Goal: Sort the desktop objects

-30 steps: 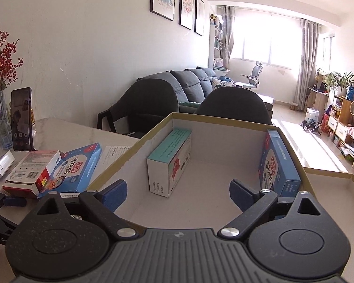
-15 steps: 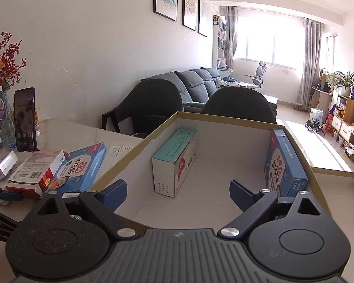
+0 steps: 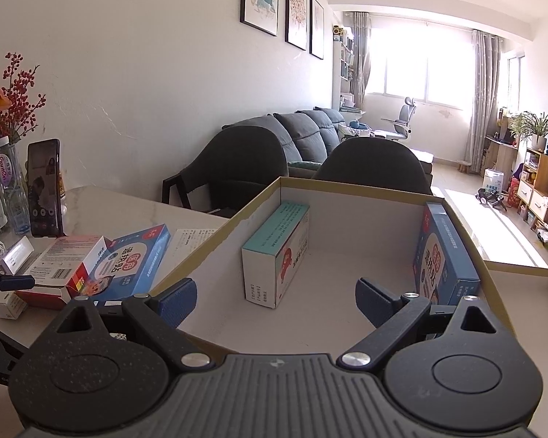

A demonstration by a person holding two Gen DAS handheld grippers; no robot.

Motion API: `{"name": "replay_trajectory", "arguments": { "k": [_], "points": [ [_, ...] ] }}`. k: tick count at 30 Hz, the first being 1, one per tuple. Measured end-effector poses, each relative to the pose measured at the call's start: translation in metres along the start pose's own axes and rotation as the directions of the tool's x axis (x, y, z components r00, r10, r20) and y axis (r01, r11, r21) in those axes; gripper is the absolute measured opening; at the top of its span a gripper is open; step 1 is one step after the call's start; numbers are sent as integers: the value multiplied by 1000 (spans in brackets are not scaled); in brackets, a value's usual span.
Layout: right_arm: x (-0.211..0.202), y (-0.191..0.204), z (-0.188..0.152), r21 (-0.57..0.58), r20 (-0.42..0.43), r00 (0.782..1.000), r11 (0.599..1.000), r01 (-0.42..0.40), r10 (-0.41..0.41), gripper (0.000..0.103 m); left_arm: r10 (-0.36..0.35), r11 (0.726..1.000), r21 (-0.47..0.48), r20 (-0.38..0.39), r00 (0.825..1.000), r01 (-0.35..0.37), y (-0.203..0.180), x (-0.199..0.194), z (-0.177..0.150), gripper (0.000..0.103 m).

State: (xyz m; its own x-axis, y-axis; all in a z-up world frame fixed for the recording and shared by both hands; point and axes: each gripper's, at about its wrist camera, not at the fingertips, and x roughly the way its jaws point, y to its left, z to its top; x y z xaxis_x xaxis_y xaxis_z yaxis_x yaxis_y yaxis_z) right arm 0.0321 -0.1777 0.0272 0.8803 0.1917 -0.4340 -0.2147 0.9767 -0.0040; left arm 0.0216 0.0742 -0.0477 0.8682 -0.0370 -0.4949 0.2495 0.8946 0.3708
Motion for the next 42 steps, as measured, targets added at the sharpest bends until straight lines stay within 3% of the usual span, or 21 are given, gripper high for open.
{"name": "replay_trajectory", "arguments": {
  "k": [15, 27, 36, 41, 42],
  "points": [
    [-1, 1, 1, -2, 3, 1000, 1000, -12, 12, 95, 34, 994, 107, 38, 999, -38, -1, 15, 7, 103],
    [-3, -1, 1, -2, 8, 1000, 1000, -18, 18, 95, 52, 971, 228, 71, 996, -67, -10, 32, 5, 100],
    [-5, -2, 3, -9, 10, 999, 999, -32, 32, 95, 36, 970, 237, 75, 997, -52, -13, 34, 3, 86],
    [-9, 0, 6, -17, 16, 999, 999, -46, 46, 95, 14, 986, 167, 87, 996, -28, -8, 29, 2, 67],
    [-9, 1, 6, -18, 16, 999, 999, -49, 49, 95, -3, 990, 143, 90, 996, -10, -5, 27, 2, 49]
  ]
}}
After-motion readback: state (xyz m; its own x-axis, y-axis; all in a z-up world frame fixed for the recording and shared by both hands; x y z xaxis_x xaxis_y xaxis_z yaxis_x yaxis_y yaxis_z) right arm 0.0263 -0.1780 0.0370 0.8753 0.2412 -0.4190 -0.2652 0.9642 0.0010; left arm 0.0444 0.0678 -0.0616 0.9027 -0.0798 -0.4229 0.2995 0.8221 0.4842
